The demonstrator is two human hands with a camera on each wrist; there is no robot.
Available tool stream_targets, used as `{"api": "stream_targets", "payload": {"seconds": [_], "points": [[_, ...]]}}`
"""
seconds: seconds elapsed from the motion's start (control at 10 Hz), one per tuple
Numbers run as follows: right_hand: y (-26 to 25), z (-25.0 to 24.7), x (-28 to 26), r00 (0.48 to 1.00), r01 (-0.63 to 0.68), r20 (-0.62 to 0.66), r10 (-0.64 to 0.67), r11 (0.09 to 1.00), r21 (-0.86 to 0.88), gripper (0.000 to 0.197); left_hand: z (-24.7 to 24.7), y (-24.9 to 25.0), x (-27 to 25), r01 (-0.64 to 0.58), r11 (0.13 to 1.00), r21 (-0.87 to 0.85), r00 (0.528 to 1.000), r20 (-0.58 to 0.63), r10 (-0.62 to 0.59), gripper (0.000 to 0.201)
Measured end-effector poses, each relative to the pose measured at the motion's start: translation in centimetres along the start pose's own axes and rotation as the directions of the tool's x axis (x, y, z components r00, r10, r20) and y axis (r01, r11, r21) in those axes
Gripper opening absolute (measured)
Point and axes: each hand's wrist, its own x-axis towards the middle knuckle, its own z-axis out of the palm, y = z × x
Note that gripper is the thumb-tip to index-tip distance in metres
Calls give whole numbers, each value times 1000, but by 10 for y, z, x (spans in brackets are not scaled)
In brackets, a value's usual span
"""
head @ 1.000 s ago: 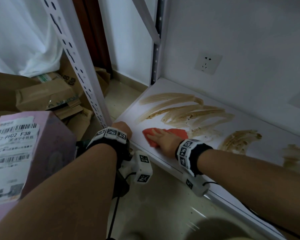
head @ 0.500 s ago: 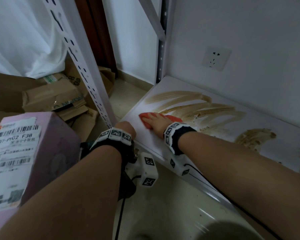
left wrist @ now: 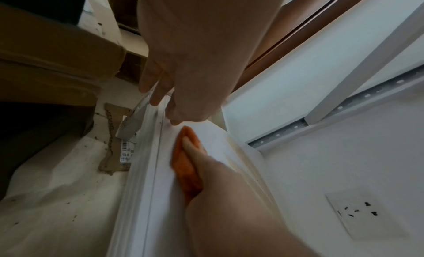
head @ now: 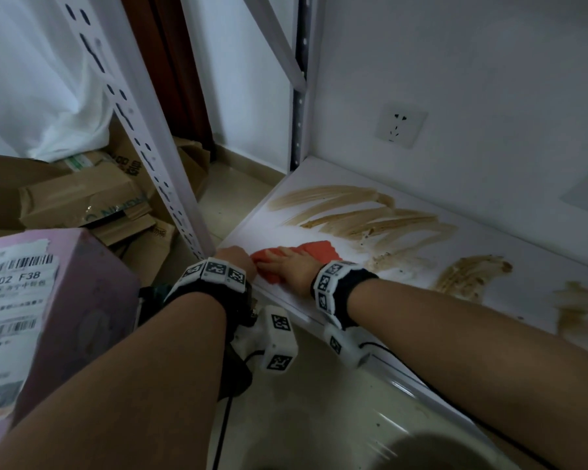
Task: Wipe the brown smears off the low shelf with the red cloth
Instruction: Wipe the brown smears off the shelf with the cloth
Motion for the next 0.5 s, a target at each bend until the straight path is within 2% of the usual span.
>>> {"api": "stream_targets", "payload": {"seconds": [0.1,0.2,0.3,0.4,0.5], "points": [[12,-3,26,999,-37,-19,37,999,-17,64,-1,-5,-1,-11,1000,17,1000,11,11,37],[31,-10,20,983,-171,62,172,985,-18,71,-5,-5,4,-13,996,88,999,34,10,37],[45,-9,4,964,-244,102,246,969,-28,78,-3,-3,9,-21,996,92,1000,23,19,35],[46,-1,-16,961,-243,133,244,970,-25,73,-1,0,10,-39,988,147,998,63,30,36],[31,5,-25,982,-153,112,152,988,2,63,0,2,12,-36,982,186,997,76,22,37]]}}
